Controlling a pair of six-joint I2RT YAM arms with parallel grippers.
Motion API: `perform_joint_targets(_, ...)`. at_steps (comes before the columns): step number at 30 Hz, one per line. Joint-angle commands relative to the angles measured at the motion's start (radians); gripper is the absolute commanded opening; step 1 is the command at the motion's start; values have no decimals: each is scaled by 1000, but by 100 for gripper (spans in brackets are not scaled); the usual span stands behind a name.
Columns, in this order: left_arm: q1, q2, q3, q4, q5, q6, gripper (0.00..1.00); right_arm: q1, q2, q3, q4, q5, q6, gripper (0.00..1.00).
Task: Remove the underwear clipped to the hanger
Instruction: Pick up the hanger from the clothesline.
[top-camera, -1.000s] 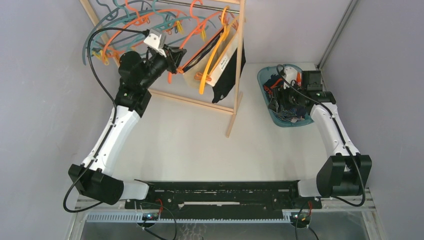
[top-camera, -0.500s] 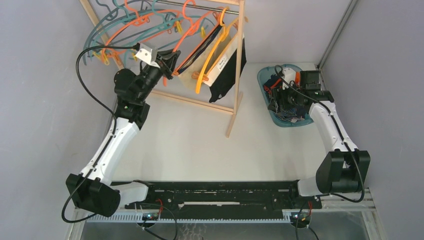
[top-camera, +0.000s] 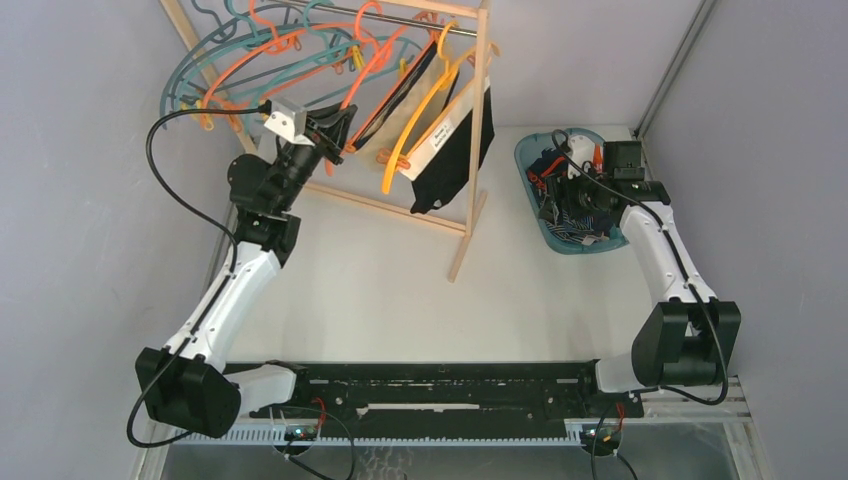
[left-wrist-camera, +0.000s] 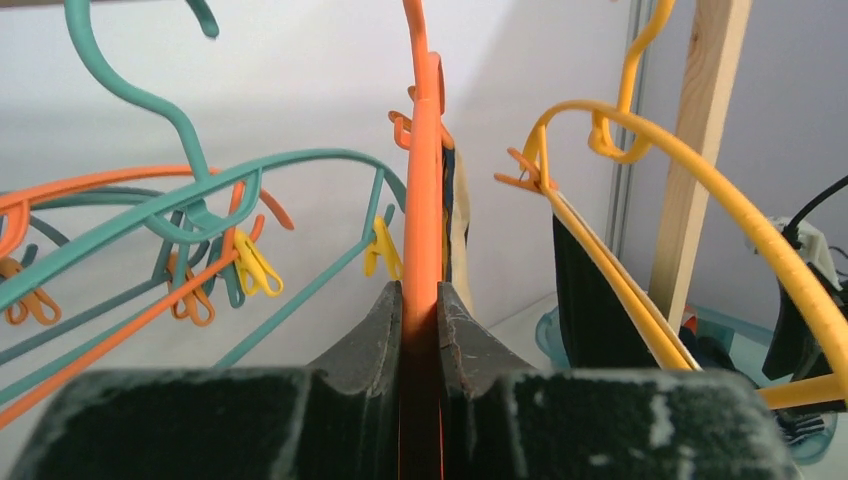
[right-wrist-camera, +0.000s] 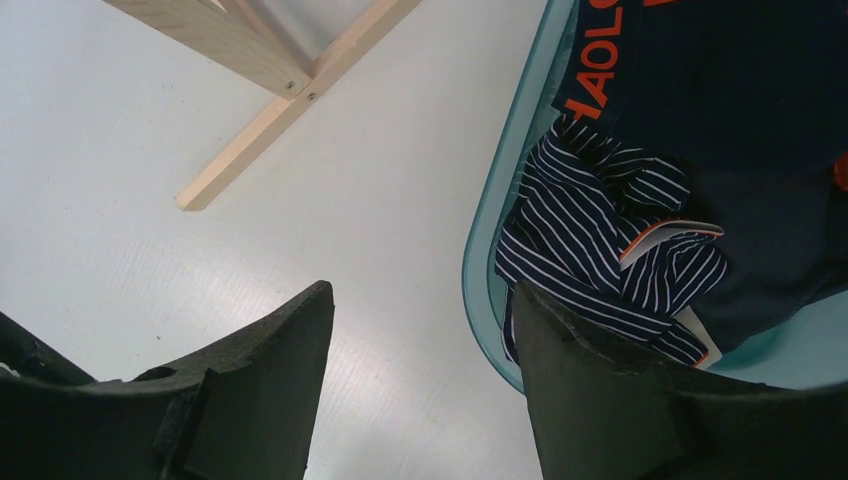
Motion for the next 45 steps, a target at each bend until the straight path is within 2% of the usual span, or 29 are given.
perform_joint_targets(1, 10, -34, -3, 219, 26, -50, 0, -2, 6, 1, 26, -2, -17, 65)
perform_joint_targets(7, 14, 9, -8, 336, 29, -100, 0, -5, 13, 1, 24, 6, -22, 65)
perform_joint_targets(12, 33, -47, -38, 267, 37, -62, 0, -11, 3, 1, 21, -8, -25, 65)
perform_joint_targets(14, 46, -94, -46, 173, 34, -6, 0, -12, -6, 1, 20, -27, -29, 65)
perform_joint_targets(20, 53, -266, -21, -287, 26, 271, 0, 6, -39, 1, 19, -49, -33, 65)
perform_joint_targets(24, 54, -372, -28, -505, -40, 401, 0, 19, -70, 1, 19, -58, -33, 65)
perform_joint_targets(30, 54, -461, 19, -817, -126, 471, 0, 55, -126, 1, 22, -99, -35, 66)
perform_joint_targets(35, 54, -518, 48, -1005, -159, 492, 0, 98, -170, 1, 23, -146, -36, 66)
perform_joint_targets(40, 53, -570, 72, -1190, -132, 521, 0, 137, -197, 1, 20, -194, -36, 66)
perform_joint_targets(45, 54, -603, 100, -1361, -32, 596, 0, 168, -219, 1, 4, -287, -53, 66)
